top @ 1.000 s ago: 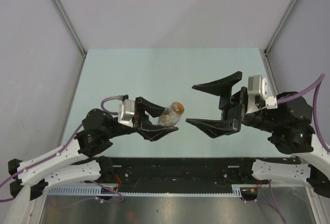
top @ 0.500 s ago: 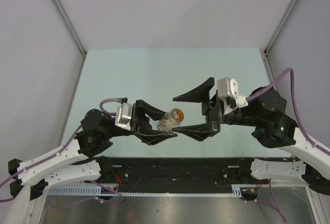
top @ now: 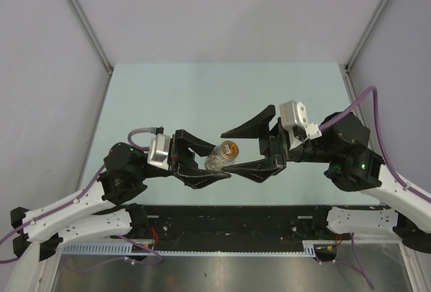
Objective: Sort the pills into containers
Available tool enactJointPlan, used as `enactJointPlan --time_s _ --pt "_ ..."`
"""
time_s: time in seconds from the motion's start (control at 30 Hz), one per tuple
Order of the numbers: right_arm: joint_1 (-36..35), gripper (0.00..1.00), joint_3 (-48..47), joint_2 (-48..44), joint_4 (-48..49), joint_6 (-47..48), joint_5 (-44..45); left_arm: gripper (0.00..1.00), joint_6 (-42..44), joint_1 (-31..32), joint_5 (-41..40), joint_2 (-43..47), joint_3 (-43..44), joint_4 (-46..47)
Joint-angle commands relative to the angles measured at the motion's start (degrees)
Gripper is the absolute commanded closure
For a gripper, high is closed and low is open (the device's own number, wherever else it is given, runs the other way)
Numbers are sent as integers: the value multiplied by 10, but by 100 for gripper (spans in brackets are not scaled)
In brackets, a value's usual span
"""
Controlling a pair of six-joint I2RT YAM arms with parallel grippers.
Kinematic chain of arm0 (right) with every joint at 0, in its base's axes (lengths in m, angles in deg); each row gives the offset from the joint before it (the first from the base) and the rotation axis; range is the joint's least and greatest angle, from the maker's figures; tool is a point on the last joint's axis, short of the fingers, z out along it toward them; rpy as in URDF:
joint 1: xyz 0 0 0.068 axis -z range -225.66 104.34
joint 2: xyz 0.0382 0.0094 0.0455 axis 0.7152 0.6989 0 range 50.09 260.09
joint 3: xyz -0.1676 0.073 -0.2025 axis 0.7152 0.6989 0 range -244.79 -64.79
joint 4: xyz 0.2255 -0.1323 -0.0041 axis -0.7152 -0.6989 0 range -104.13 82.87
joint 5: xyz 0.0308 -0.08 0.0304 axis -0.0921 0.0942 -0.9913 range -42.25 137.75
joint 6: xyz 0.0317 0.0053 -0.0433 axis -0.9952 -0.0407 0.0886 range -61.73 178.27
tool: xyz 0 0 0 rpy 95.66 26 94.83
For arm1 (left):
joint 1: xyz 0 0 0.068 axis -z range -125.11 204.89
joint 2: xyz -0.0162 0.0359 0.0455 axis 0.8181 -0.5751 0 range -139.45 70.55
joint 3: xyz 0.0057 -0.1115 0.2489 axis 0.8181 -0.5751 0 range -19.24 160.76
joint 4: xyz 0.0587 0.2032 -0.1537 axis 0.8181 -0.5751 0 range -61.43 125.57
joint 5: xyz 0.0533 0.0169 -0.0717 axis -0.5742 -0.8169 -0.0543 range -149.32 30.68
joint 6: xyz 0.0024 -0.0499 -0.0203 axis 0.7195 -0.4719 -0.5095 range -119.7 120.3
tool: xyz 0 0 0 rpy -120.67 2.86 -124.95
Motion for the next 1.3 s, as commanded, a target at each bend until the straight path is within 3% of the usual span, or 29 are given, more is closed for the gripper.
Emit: enactJointPlan --time_s 0.0,0.13,0.4,0.53,0.67,0.9,1.07,1.2,1.23,1.27 --pt "2 31 -2 -8 30 -9 -11 100 -8 0 13 4 5 33" --pt "2 43 -2 -7 29 -9 -19 100 -8 0 12 5 5 35" --pt "2 89 -2 -1 26 -11 -14 100 -11 0 6 8 2 36" --pt "2 100 -2 6 23 -18 53 100 -12 0 -40 11 -3 35" --pt "2 100 -2 19 29 -39 172 100 10 0 -171 16 -23 35" --pt "2 100 -2 49 50 -54 425 100 88 -1 -313 -16 -12 32" --pt "3 100 -2 53 60 -55 436 100 109 0 -329 -37 -2 32" --pt "3 79 -2 49 63 -61 419 100 107 0 -334 -43 -4 32" --pt "3 54 -2 46 62 -62 412 100 105 0 -329 -43 -5 32" --pt "3 45 -2 43 60 -63 404 100 106 -1 -325 -43 -8 32"
